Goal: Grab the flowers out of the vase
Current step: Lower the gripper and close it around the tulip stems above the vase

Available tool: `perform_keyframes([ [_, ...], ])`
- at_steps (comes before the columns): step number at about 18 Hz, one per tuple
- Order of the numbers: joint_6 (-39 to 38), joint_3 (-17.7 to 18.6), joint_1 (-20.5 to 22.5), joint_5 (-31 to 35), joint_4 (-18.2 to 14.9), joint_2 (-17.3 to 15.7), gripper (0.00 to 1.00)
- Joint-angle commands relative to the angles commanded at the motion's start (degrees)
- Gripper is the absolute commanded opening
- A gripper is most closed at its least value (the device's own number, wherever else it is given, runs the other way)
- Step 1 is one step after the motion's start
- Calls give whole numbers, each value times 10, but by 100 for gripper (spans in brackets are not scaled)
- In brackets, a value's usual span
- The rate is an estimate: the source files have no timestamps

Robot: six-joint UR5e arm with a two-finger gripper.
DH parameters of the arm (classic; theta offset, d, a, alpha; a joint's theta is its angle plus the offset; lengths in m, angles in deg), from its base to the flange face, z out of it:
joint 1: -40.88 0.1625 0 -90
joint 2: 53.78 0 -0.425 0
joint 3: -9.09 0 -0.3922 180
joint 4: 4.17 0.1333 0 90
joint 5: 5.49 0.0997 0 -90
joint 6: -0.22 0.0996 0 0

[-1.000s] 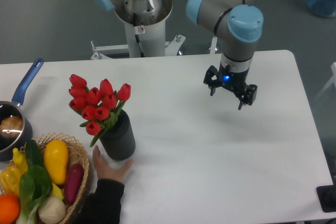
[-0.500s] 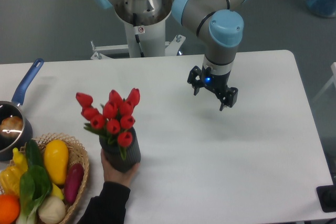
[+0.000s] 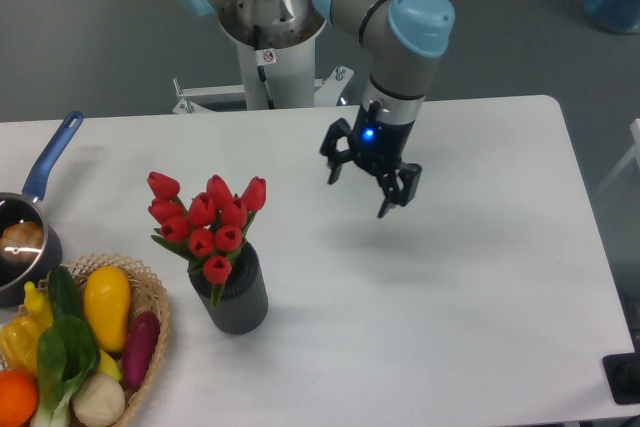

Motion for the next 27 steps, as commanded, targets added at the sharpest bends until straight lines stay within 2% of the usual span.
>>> perform_keyframes([
  [3, 1, -1, -11, -80, 0, 9, 100],
  [6, 7, 1, -36, -93, 0, 14, 100],
  [8, 11, 1, -54, -130, 2, 24, 100],
  [11, 28, 1, -58, -182, 16, 37, 100],
  [15, 58, 5, -59, -219, 17, 49, 99],
  [16, 65, 8, -59, -219, 17, 49, 92],
  [17, 68, 10, -59, -220, 16, 49, 75],
  [20, 68, 11, -53, -219, 15, 52, 12],
  [21, 69, 11, -51, -219, 15, 52, 0],
  [27, 69, 11, -45, -239, 16, 47, 0],
])
